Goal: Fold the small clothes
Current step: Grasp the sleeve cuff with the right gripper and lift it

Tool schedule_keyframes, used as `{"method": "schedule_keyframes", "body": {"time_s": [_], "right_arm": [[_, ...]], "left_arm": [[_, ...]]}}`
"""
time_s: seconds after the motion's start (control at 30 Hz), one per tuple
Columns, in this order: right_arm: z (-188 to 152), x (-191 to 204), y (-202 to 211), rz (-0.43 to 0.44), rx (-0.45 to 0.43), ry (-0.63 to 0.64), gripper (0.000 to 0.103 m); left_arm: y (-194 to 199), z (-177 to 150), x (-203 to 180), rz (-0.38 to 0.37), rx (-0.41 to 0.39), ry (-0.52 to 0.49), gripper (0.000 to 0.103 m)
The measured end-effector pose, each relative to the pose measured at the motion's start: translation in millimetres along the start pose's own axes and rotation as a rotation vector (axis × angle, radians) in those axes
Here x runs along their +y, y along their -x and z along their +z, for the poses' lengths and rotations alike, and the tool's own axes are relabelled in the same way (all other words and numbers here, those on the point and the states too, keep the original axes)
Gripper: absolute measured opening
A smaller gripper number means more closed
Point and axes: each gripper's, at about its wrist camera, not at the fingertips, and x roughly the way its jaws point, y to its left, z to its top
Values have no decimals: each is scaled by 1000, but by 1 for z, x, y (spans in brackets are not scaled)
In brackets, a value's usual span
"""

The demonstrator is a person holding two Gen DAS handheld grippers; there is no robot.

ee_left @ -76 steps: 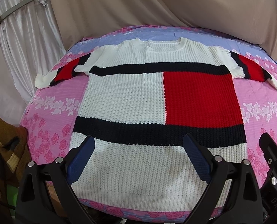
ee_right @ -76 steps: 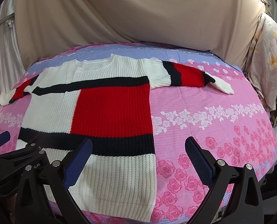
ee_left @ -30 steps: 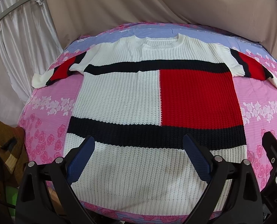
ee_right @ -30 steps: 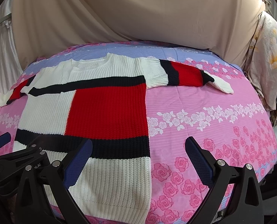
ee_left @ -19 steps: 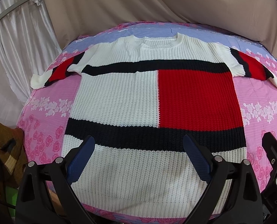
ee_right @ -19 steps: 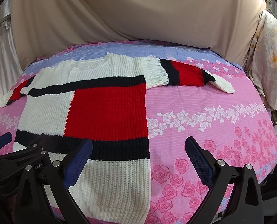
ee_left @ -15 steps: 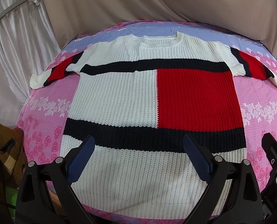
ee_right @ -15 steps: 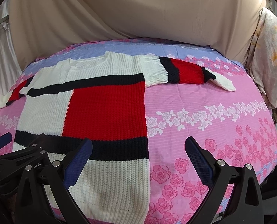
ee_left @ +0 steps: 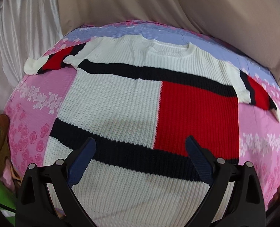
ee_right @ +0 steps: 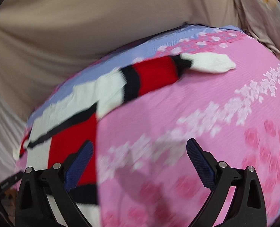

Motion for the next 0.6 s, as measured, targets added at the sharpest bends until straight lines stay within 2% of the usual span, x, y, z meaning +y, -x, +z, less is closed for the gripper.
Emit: {"method": "schedule_keyframes", "body": {"time_s": [0.13,0.27,0.3,0.33,0.37,0.43,0.47,0.53,0.6], "right_arm": [[56,-66,-42,37,3,-159,96],[93,-100,-85,52,19,-265,95],[98,-104,-95,60,26,-295,84],[104,-108,-103,66,34,-320,68],[109,-110,-109,73,39,-343,59],[121,-106,-115,78,39,-356,18],[129,-99,-115,69,34,-337,10],[148,-70,-106,68,2,-265,9],[165,-28,-91,123,-34,-179,9]], "left_arm": [[-6,10,6,32,-5,78,93],[-8,15,12,93,-15,105,93],[-8,15,14,104,-14,113,93],[-8,15,17,114,-13,123,93],[-8,15,20,120,-10,131,93],[-8,15,26,131,-5,147,93],[-9,15,29,135,-3,152,93],[-10,16,35,137,-3,161,93],[-11,18,40,133,-3,170,93]]}}
